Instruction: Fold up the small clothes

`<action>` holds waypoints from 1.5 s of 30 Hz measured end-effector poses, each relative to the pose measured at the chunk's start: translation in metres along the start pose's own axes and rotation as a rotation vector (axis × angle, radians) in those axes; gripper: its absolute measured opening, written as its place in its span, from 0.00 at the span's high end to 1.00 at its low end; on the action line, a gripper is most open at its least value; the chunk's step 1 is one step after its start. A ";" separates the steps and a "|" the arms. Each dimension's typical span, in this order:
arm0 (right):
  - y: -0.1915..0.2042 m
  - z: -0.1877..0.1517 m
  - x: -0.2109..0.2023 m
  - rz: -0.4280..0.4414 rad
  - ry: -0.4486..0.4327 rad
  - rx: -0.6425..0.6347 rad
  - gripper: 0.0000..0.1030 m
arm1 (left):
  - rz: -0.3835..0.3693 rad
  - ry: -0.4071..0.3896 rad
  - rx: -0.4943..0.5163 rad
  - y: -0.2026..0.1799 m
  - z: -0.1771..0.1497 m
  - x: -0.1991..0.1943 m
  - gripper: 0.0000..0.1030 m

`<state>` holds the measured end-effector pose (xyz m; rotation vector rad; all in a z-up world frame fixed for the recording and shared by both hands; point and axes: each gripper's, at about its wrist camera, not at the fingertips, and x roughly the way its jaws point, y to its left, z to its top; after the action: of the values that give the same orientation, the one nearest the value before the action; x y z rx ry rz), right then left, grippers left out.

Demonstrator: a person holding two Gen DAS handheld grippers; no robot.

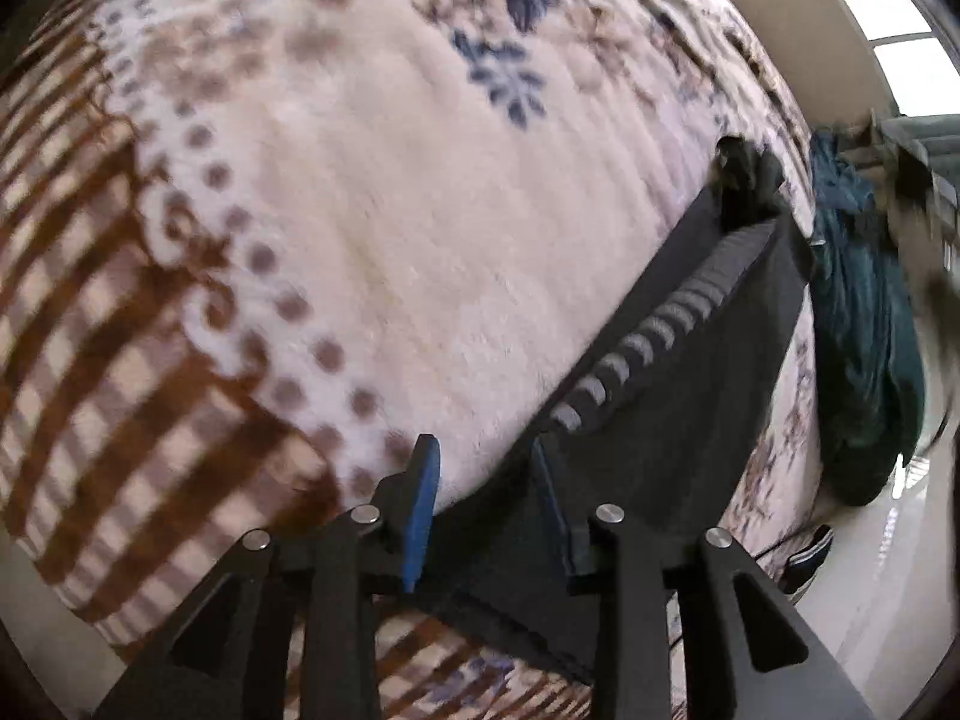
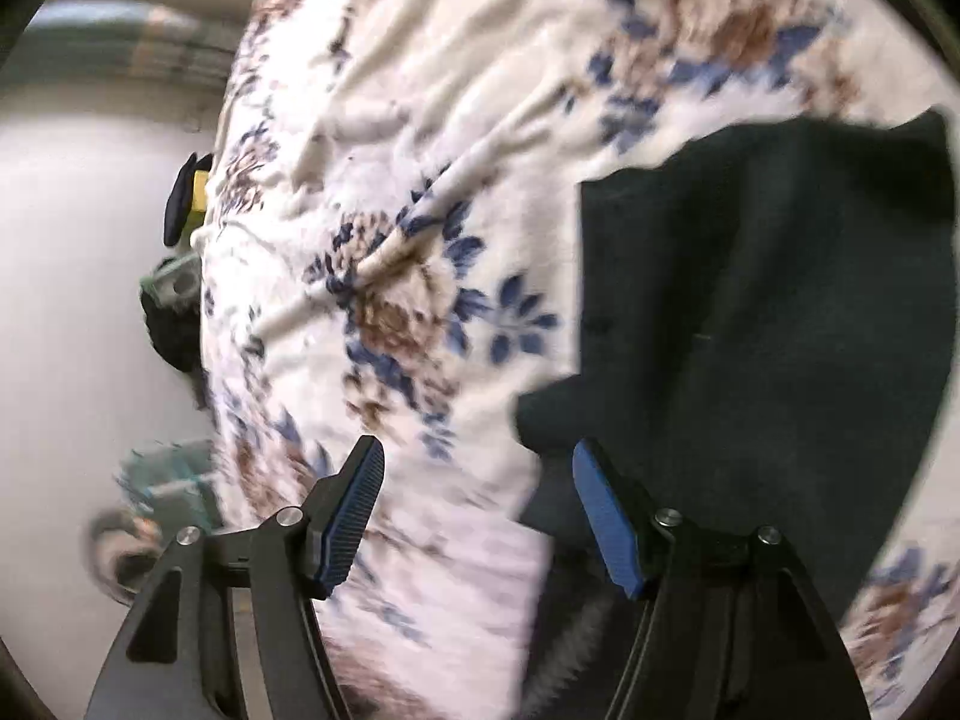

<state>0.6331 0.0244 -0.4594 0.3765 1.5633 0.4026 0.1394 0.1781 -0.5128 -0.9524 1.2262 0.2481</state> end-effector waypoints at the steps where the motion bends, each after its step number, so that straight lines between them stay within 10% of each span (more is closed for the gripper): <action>1: -0.005 -0.018 -0.007 -0.027 0.001 -0.022 0.34 | -0.003 -0.007 0.020 -0.003 0.002 -0.004 0.68; 9: -0.112 -0.184 -0.016 -0.174 0.081 0.083 0.34 | 0.090 0.076 0.329 -0.069 0.015 0.036 0.62; 11: -0.136 -0.224 -0.012 -0.192 0.093 0.149 0.34 | 0.135 0.085 0.398 -0.080 0.011 0.047 0.69; 12: -0.147 -0.244 -0.009 -0.188 0.112 0.192 0.34 | 0.143 0.085 0.412 -0.082 0.009 0.048 0.96; 17: -0.177 -0.339 0.029 -0.122 0.248 0.306 0.35 | 0.092 0.081 0.368 -0.079 0.005 0.038 0.97; 19: -0.175 -0.363 0.046 -0.109 0.281 0.297 0.51 | 0.031 0.087 0.271 -0.072 0.008 0.029 0.97; 20: -0.172 -0.372 0.051 -0.148 0.281 0.268 0.76 | 0.001 0.089 0.223 -0.069 0.009 0.023 0.97; 27: -0.173 -0.390 0.022 -0.200 0.174 0.190 0.94 | -0.190 0.151 -0.071 -0.048 0.013 0.009 0.97; 34: -0.193 -0.393 0.015 -0.201 0.208 0.174 0.94 | 0.047 0.184 0.094 -0.042 0.009 0.052 0.96; 40: -0.184 -0.391 0.034 -0.259 0.271 0.086 0.93 | 0.099 0.203 0.165 -0.058 0.011 0.058 0.92; 43: -0.179 -0.378 0.027 -0.198 0.300 0.136 0.86 | 0.109 0.195 0.190 -0.073 0.015 0.040 0.78; 45: -0.180 -0.363 0.012 -0.172 0.283 0.163 0.59 | 0.110 0.160 0.217 -0.083 0.017 0.027 0.65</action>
<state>0.2711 -0.1363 -0.5472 0.3167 1.8965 0.2006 0.2138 0.1316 -0.4963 -0.7288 1.4237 0.1235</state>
